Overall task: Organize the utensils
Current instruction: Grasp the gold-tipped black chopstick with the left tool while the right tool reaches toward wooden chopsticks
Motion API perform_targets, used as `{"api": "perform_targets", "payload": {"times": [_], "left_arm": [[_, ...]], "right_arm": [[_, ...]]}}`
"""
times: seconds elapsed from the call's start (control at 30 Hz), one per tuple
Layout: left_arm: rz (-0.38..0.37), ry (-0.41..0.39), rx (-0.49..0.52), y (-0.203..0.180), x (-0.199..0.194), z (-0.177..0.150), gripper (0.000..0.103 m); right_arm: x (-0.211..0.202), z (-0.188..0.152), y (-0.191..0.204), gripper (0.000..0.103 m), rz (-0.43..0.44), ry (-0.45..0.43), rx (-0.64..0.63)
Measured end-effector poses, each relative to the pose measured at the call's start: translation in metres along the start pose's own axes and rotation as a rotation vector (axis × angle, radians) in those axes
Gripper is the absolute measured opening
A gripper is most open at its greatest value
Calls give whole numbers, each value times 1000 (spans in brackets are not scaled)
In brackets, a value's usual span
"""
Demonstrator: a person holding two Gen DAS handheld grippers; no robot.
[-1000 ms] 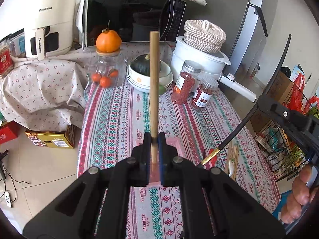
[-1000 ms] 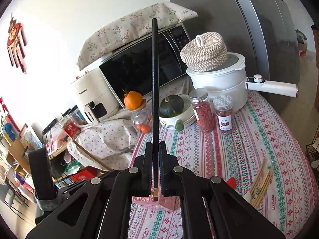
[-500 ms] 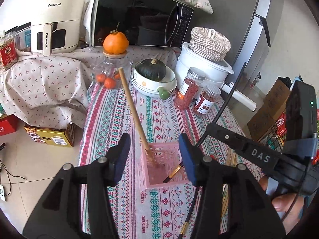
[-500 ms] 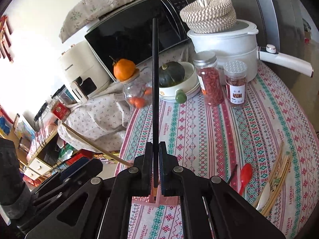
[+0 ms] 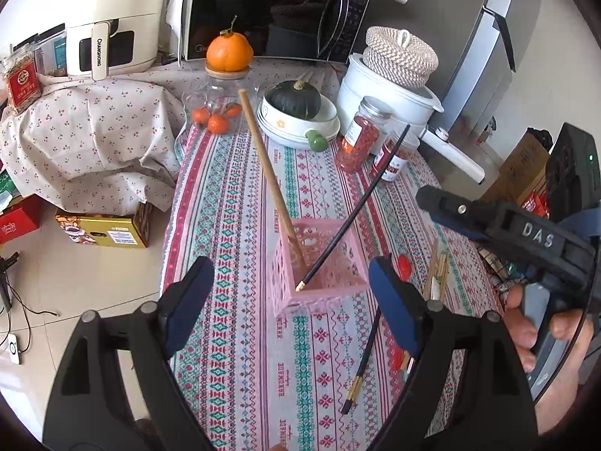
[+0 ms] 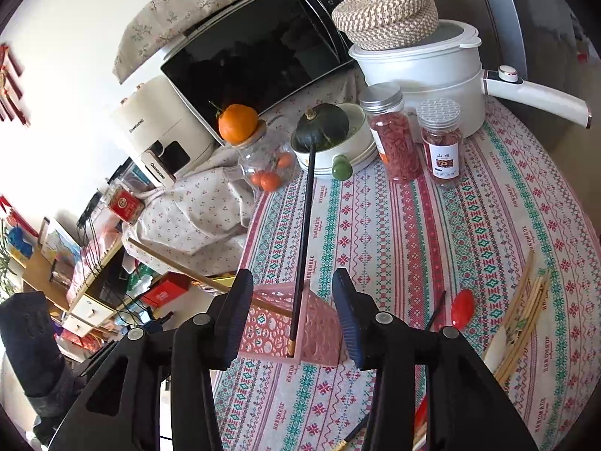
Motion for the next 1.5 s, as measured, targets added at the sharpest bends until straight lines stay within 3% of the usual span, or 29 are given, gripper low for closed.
{"api": "perform_targets", "payload": {"times": [0.2, 0.53, 0.87, 0.97, 1.03, 1.27, 1.43, 1.5], "left_arm": [[-24, 137, 24, -12, 9, -33, 85], [-64, 373, 91, -46, 52, -84, 85], [-41, 440, 179, -84, 96, -97, 84], [-38, 432, 206, -96, 114, -95, 62], [-29, 434, 218, -102, 130, -94, 39], [59, 425, 228, -100, 170, -83, 29], [64, 436, 251, -101, 177, -81, 26], [51, 445, 261, -103, 180, -79, 20]], "right_arm": [[-17, -20, -43, 58, -127, 59, -52], [-17, -69, -115, 60, -281, 261, -27], [-17, -88, -164, 61, -371, 346, 6], [-15, -90, -177, 61, -390, 360, 27], [-14, -90, -184, 61, -400, 369, 34], [-9, -89, -202, 61, -419, 388, 53], [-5, -88, -210, 61, -437, 402, 50], [-2, -88, -214, 61, -445, 408, 51]]}}
Point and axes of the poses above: each gripper's, at about its wrist camera, not at the fingertips, and x roughly the way its jaws point, y to its left, z to its top, the point moved 6 cm from there along x, roughly the way its jaws point, and after that the axes turned 10 degrees about -z, right-handed, at the moved point
